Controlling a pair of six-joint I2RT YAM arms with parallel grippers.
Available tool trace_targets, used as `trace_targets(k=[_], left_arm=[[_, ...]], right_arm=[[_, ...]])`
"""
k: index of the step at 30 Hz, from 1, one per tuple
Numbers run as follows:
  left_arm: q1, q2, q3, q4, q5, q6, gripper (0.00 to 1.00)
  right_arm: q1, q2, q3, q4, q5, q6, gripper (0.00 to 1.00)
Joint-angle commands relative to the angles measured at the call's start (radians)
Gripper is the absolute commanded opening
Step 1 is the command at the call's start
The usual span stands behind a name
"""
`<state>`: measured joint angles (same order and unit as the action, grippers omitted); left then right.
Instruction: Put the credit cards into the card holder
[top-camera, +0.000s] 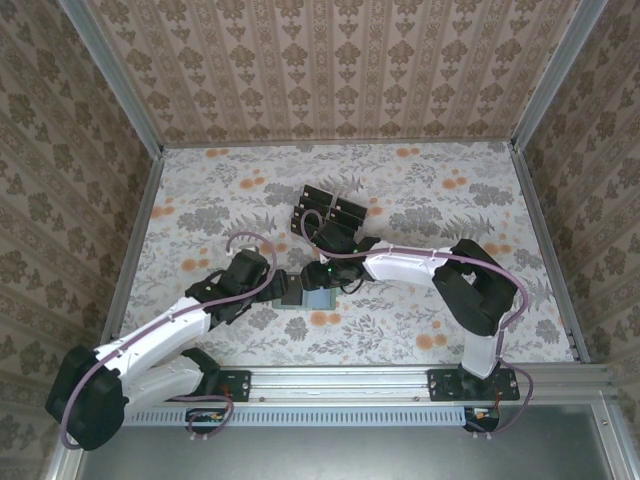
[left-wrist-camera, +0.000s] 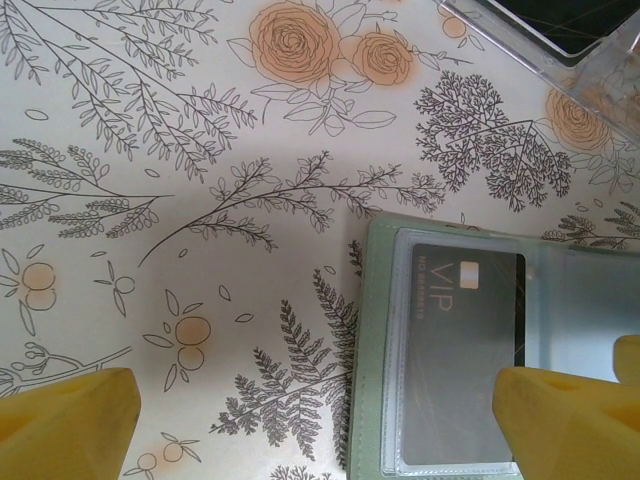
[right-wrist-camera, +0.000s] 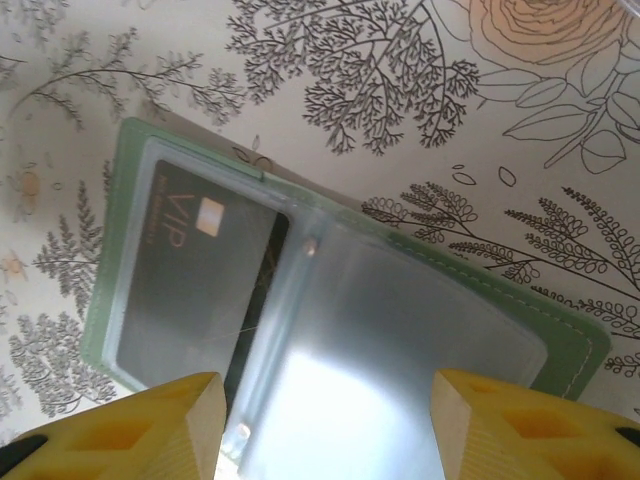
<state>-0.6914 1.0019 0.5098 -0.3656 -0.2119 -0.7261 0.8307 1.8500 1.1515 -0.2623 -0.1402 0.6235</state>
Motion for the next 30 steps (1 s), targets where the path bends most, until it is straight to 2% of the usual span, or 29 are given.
trace_targets(k=[1, 8, 13, 21, 30], left_arm=[[-0.011, 0.006, -0.01, 0.019, -0.024, -0.026, 1.0], [-0.017, 0.006, -0.013, 0.028, -0.027, -0.023, 1.0], [-0.035, 0.005, -0.023, 0.042, -0.026, -0.013, 1.0], [-0.094, -0.021, -0.079, 0.102, -0.037, 0.012, 1.0], [-0.178, -0.038, -0.127, 0.195, -0.07, 0.044, 1.0]], right_arm=[[-0.007, 0.013, -0.012, -0.016, 0.037, -0.01, 0.58], [-0.007, 0.036, -0.029, -0.021, 0.047, 0.01, 0.59], [-0.007, 0.09, -0.056, 0.055, -0.051, 0.072, 0.6], [-0.013, 0.096, -0.116, 0.224, -0.157, 0.19, 0.61], [-0.021, 0.095, -0.121, 0.256, -0.172, 0.235, 0.61]])
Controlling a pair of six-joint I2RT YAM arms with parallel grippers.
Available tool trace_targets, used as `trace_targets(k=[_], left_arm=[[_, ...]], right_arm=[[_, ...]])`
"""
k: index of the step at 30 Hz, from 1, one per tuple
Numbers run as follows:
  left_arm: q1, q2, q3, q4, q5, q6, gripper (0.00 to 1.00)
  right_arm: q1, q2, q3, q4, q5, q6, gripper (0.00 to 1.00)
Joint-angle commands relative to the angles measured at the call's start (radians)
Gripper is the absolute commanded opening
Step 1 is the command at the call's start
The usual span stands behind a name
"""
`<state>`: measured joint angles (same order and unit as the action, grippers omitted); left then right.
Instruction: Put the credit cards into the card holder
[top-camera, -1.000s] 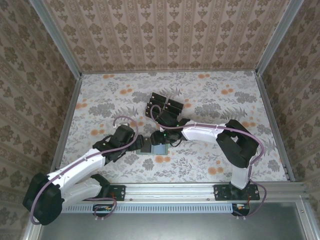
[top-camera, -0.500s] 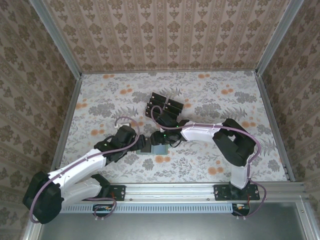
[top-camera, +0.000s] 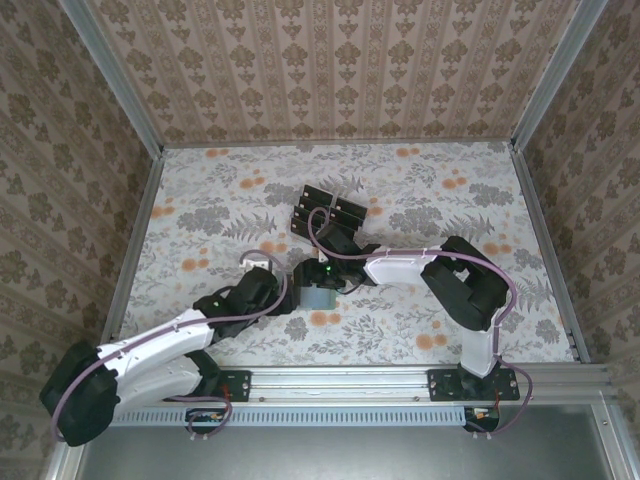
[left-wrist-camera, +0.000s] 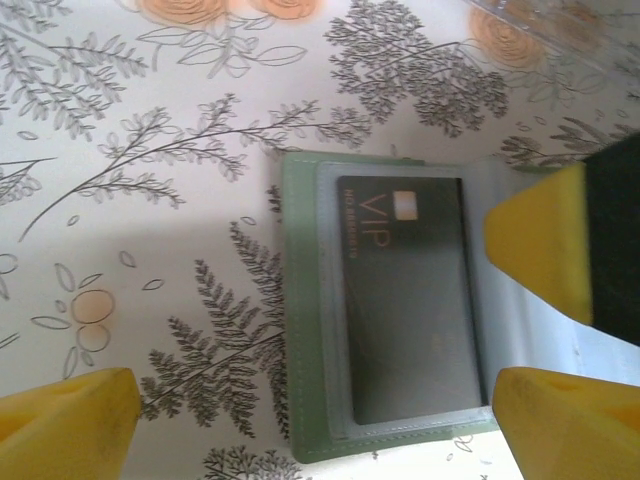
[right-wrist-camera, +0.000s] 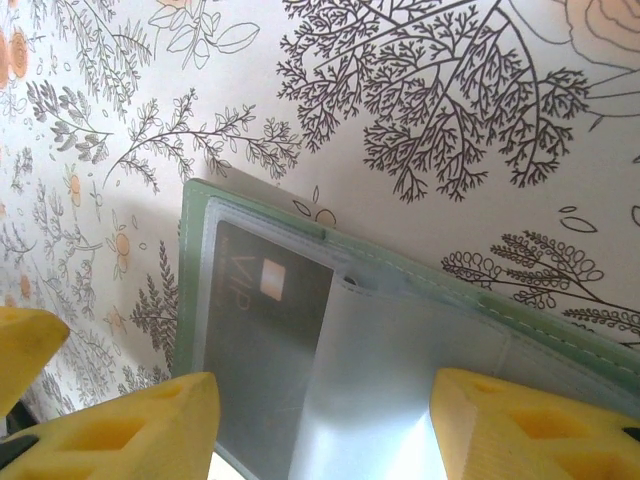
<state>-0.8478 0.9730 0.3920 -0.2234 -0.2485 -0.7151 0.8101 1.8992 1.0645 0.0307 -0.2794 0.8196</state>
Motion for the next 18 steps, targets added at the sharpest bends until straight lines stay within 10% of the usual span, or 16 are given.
trace_targets(k=[1, 18], left_arm=[[-0.029, -0.005, -0.01, 0.061, -0.037, 0.037, 1.0], [-0.089, 0.183, 0.051, 0.162, -0.071, 0.082, 1.0]], right_arm=[[0.0, 0.044, -0.034, -0.037, -0.031, 0.041, 0.61], [-0.005, 0.034, -0.053, -0.026, -0.022, 0.054, 0.61]])
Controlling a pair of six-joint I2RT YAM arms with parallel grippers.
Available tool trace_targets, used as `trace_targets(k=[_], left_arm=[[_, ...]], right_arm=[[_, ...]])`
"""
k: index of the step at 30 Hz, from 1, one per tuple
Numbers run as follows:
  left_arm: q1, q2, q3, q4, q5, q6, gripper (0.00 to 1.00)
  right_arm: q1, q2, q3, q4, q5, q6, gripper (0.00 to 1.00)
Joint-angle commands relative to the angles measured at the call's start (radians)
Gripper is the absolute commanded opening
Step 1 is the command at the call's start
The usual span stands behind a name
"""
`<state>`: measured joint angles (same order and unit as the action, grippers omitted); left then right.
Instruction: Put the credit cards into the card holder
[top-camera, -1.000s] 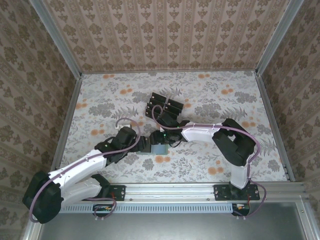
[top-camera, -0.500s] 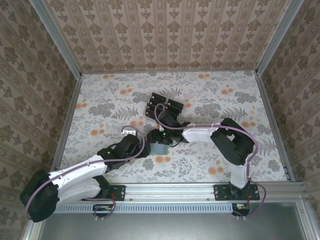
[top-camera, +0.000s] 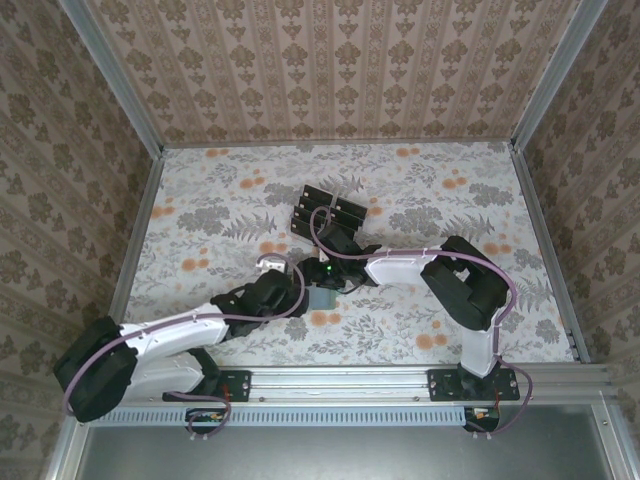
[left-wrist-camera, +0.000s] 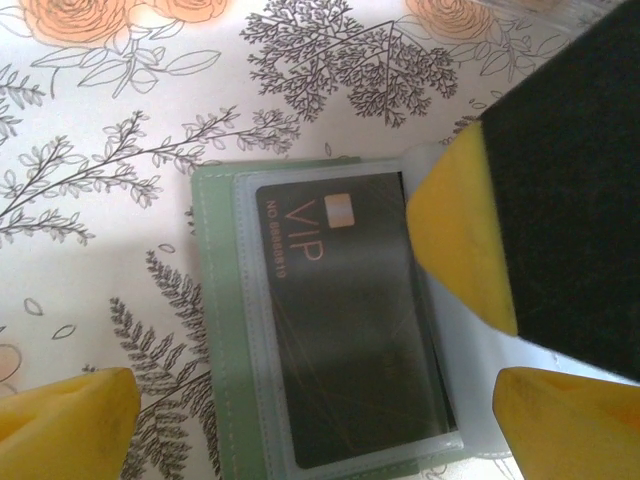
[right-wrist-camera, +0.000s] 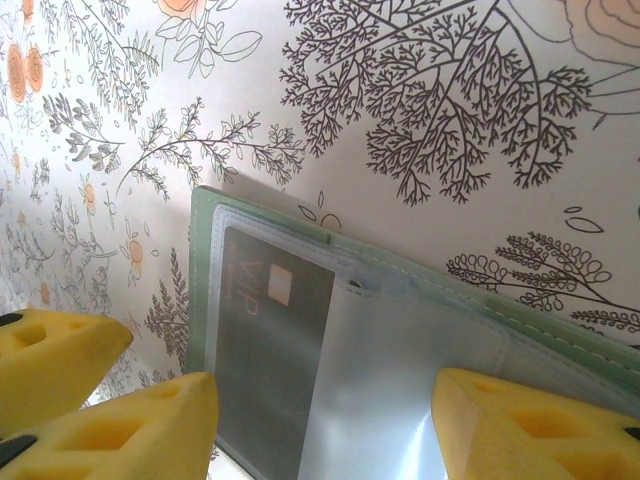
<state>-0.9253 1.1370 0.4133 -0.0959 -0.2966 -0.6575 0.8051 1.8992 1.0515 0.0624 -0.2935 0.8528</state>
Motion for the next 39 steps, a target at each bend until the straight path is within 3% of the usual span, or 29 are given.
trace_targets(k=[1, 18, 29, 39], left_arm=[[-0.013, 0.027, 0.031, 0.038, -0.025, 0.023, 1.0], [-0.037, 0.168, 0.034, 0.011, -0.097, -0.017, 1.0], [-0.038, 0.181, 0.019, 0.023, -0.109, -0.036, 1.0], [-0.039, 0.194, 0.015, 0.036, -0.105, -0.04, 1.0]], right_arm=[[-0.001, 0.034, -0.04, -0.059, -0.008, 0.022, 0.61], [-0.007, -0.011, -0.037, -0.067, -0.009, 0.016, 0.62], [-0.02, -0.145, -0.069, -0.099, 0.042, 0.018, 0.64], [-0.014, -0.12, -0.101, -0.036, 0.025, 0.064, 0.64]])
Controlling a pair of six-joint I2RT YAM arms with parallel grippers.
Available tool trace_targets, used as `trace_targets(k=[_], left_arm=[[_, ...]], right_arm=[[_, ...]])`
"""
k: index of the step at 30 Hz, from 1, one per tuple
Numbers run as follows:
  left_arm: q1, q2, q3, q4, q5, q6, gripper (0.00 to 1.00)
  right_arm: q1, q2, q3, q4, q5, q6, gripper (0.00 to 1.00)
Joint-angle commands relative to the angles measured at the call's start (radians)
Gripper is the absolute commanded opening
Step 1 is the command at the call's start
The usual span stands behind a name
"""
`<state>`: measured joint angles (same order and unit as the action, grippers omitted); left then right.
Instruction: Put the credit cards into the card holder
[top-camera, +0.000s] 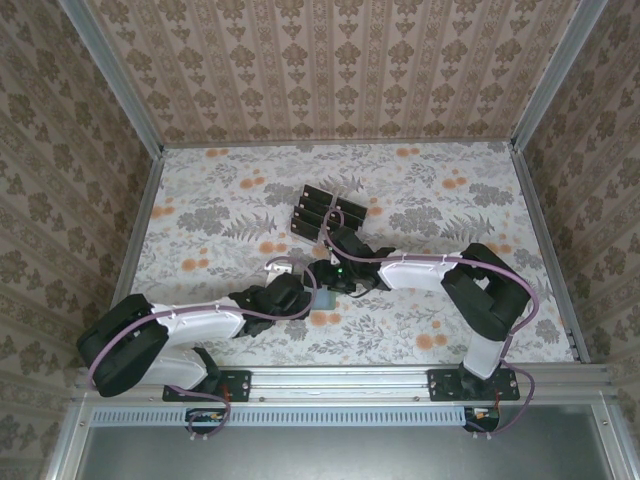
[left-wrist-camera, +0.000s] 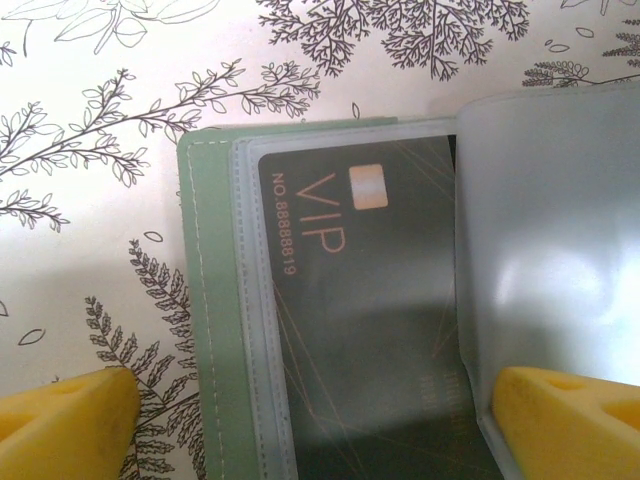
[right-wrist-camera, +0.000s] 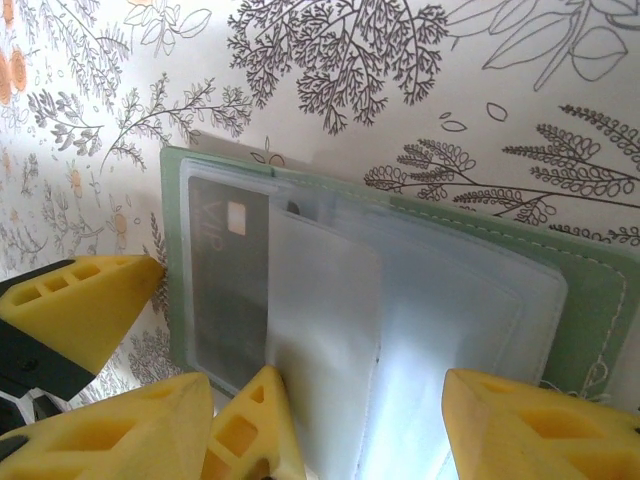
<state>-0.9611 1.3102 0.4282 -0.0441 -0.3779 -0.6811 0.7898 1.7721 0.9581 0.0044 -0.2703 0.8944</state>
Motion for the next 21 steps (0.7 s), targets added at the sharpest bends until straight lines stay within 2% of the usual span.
trace_targets(k=[1, 21], left_arm=[[-0.003, 0.021, 0.0, -0.015, -0.024, -0.016, 1.0], [-0.003, 0.024, -0.006, 0.001, -0.016, -0.019, 1.0]], right_arm=[[0.003, 0.013, -0.005, 0.025, 0.0, 0.024, 0.64], [0.035, 0.073, 0.059, 0.043, -0.027, 0.037, 0.61]])
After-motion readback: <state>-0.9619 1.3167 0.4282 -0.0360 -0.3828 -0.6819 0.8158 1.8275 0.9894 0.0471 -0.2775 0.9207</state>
